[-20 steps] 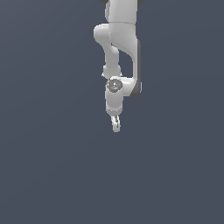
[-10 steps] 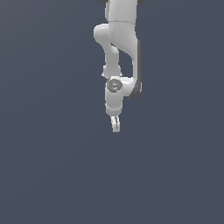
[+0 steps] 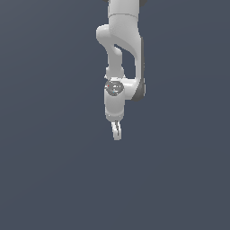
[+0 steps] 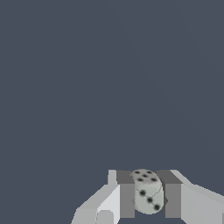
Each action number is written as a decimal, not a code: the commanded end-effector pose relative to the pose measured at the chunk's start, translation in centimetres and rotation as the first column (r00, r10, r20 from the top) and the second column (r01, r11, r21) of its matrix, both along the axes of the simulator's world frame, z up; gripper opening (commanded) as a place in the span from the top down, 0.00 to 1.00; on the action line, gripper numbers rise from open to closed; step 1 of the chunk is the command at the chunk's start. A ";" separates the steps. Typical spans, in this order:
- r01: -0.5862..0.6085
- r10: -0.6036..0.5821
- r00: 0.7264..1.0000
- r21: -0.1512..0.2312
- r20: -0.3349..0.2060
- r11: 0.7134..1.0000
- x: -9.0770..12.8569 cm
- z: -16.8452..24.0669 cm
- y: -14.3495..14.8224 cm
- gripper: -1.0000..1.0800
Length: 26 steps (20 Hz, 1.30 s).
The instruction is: Pick up the object and move it to a goal position.
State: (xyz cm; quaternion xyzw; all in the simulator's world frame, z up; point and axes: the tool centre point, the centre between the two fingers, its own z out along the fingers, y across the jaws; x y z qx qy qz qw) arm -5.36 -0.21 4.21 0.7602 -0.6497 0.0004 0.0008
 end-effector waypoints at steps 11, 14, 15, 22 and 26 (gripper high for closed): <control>-0.001 0.001 1.000 -0.002 0.000 1.000 8.0 6.0 -2.4 1.00; -0.001 0.001 1.000 -0.002 0.000 1.000 9.7 7.2 -2.9 1.00; -0.001 0.001 1.000 -0.002 0.000 1.000 10.2 7.6 -3.1 1.00; -0.002 0.002 1.000 -0.001 0.000 1.000 13.8 10.1 -4.0 1.00; -0.002 0.002 1.000 0.000 0.000 1.000 15.5 11.4 -4.5 1.00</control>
